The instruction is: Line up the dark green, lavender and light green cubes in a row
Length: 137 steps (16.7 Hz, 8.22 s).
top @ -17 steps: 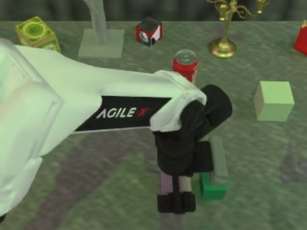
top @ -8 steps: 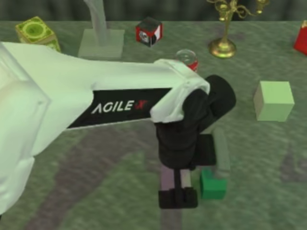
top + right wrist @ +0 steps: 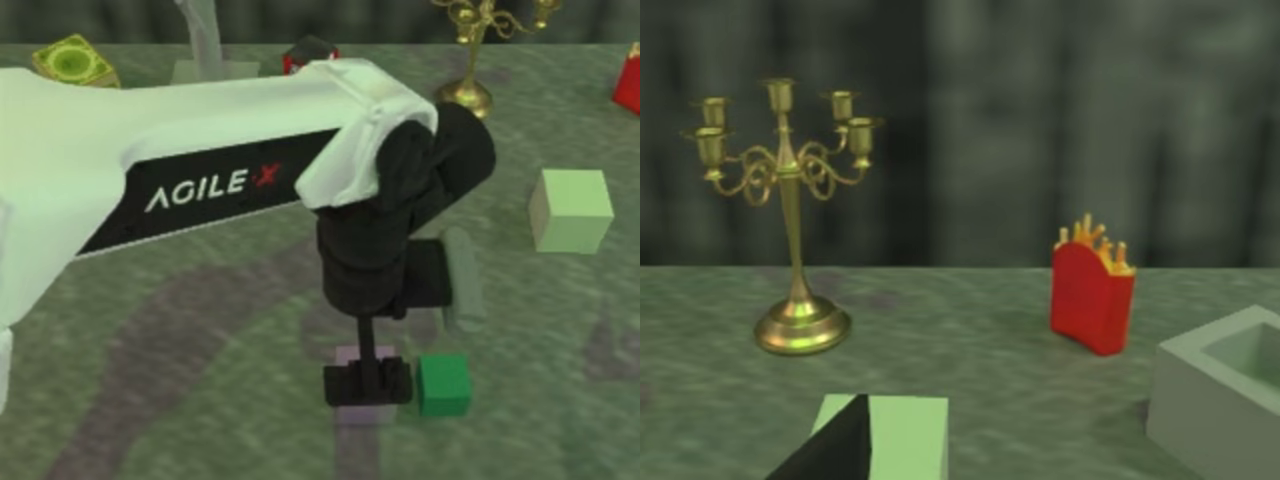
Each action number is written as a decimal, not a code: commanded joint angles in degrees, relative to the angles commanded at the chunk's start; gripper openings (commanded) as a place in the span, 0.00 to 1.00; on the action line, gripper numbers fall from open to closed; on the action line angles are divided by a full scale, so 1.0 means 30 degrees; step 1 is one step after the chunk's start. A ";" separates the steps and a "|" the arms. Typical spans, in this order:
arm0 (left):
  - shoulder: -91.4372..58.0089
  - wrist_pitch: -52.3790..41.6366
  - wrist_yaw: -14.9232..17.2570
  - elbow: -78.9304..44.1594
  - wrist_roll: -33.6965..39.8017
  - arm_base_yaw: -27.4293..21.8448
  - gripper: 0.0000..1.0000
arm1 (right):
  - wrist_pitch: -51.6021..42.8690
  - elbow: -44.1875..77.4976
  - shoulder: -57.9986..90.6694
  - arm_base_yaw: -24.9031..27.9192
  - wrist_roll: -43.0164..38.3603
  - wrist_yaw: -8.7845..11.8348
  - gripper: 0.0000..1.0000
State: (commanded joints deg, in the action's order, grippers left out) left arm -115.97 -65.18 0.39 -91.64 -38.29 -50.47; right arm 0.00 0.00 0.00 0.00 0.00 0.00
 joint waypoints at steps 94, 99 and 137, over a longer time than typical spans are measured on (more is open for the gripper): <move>3.8657 2.1727 -0.0129 3.0546 1.2763 1.7204 1.00 | -2.4089 3.8743 4.4682 0.6291 -0.7092 -0.0132 0.00; 3.8657 2.1727 -0.0129 3.0546 1.2763 1.7204 1.00 | -2.5025 4.0167 4.5274 1.1445 -1.2085 -0.0166 0.00; 3.8657 2.1727 -0.0129 3.0546 1.2763 1.7204 1.00 | -2.1360 3.7744 4.6288 1.9422 -1.9767 -0.0229 0.83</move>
State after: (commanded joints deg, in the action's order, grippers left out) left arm 0.00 0.00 0.00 0.00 0.00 1.15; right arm -64.08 113.23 138.86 58.27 -59.30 -0.69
